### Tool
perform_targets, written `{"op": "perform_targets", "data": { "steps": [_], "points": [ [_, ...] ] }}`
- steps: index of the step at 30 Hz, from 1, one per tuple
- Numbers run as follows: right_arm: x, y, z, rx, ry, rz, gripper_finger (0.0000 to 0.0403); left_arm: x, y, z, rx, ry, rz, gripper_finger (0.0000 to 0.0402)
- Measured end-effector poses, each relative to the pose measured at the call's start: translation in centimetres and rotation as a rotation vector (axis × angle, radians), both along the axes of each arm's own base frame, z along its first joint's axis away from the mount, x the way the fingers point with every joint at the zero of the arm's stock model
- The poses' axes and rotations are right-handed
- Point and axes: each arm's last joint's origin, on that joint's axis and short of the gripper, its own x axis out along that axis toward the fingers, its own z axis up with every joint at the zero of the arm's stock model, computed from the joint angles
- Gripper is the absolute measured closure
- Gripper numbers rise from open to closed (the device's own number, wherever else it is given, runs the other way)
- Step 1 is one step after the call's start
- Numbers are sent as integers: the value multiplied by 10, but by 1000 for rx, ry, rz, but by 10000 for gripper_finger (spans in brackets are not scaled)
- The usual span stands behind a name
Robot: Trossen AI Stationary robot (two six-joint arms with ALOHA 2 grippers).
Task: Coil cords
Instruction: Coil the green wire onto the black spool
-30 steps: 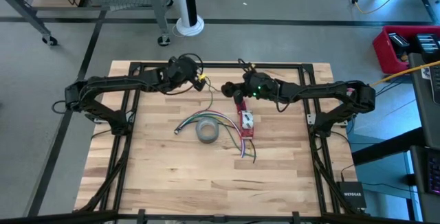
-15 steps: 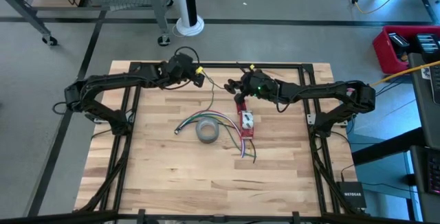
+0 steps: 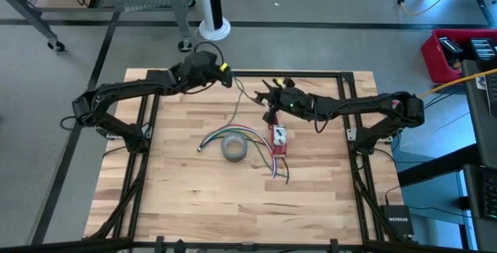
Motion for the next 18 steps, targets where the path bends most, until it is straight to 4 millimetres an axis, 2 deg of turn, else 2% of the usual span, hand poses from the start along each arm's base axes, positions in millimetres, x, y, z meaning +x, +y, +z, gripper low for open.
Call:
{"op": "perform_targets", "data": {
  "steps": [3,7,12,18],
  "points": [
    [8,-2,5,-4,-15,-2,400,5,-8,2,9,-29,-28,401],
    [22,-5,1,4,20,-12,400,9,-13,5,25,-19,-58,401],
    [27,-9,-9,-8,128,-147,400,3,-1,12,51,9,-9,401],
    [24,-11,-12,-37,176,-208,400,-3,10,14,55,16,43,401]
  ]
}}
